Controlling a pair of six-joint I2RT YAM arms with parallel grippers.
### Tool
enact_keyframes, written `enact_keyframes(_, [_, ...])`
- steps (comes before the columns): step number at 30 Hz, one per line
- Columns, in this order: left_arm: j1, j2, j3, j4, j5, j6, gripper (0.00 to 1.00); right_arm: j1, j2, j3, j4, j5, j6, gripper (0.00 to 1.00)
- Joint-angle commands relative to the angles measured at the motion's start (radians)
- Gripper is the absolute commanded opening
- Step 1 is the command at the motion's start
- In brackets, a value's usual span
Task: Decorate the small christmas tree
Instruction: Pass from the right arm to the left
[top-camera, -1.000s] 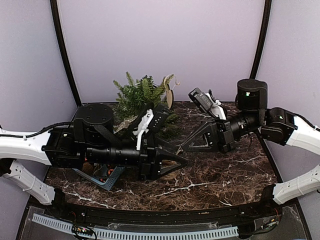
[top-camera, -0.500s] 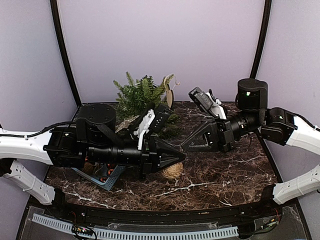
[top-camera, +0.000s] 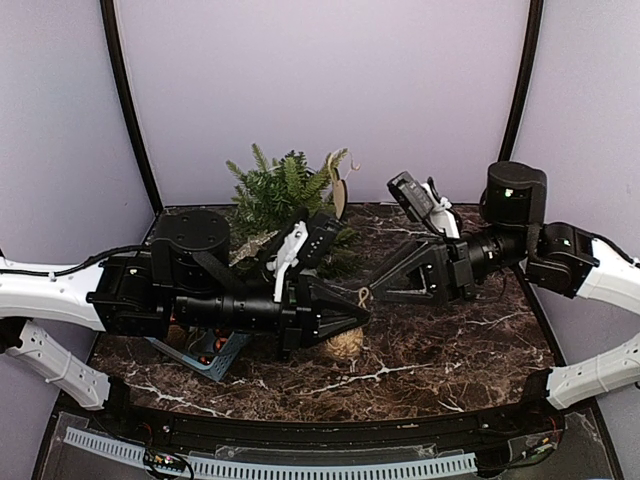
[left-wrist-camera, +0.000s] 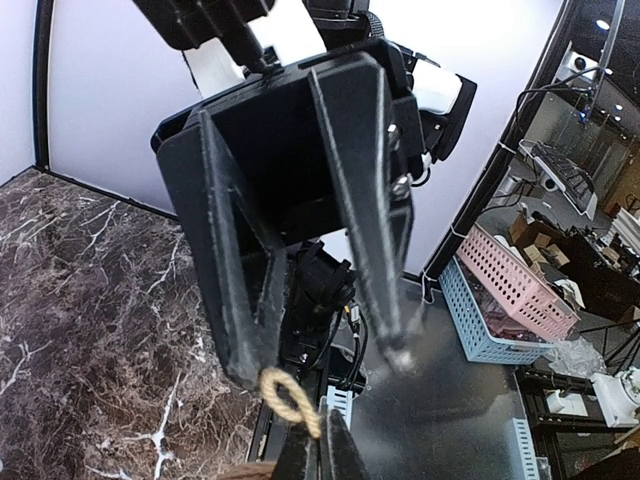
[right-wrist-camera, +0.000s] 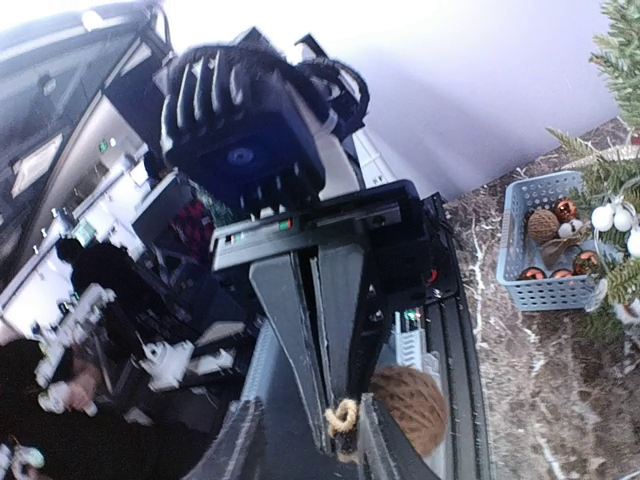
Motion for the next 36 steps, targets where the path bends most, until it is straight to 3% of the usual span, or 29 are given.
enact_keyframes(1, [0.004, -0.032, -0.009, 0.031, 0.06, 0.001, 0.0, -0.006, -0.053, -0.063, 0.144, 0.037, 0.04, 0.46])
enact_keyframes(9, [0.005, -0.017, 0.018, 0.033, 0.163, -0.006, 0.0, -0.006, -0.14, -0.184, 0.281, 0.107, 0.101, 0.61])
enact_keyframes(15, [0.004, -0.012, 0.029, 0.05, 0.203, -0.023, 0.0, 0.014, -0.134, -0.24, 0.399, 0.013, 0.166, 0.5])
enact_keyframes(21, [0.004, -0.009, 0.044, 0.038, 0.21, -0.025, 0.0, 0.073, -0.104, -0.216, 0.347, 0.038, 0.132, 0.44])
enact_keyframes(25, [0.005, -0.005, 0.051, 0.035, 0.229, -0.033, 0.0, 0.096, -0.09, -0.206, 0.353, 0.027, 0.127, 0.3])
enact_keyframes(31, [0.004, 0.002, 0.054, 0.042, 0.246, -0.041, 0.0, 0.107, -0.079, -0.205, 0.357, 0.029, 0.121, 0.19])
enact_keyframes(36, [0.004, 0.005, 0.056, 0.041, 0.251, -0.046, 0.0, 0.111, -0.085, -0.199, 0.368, 0.022, 0.123, 0.17])
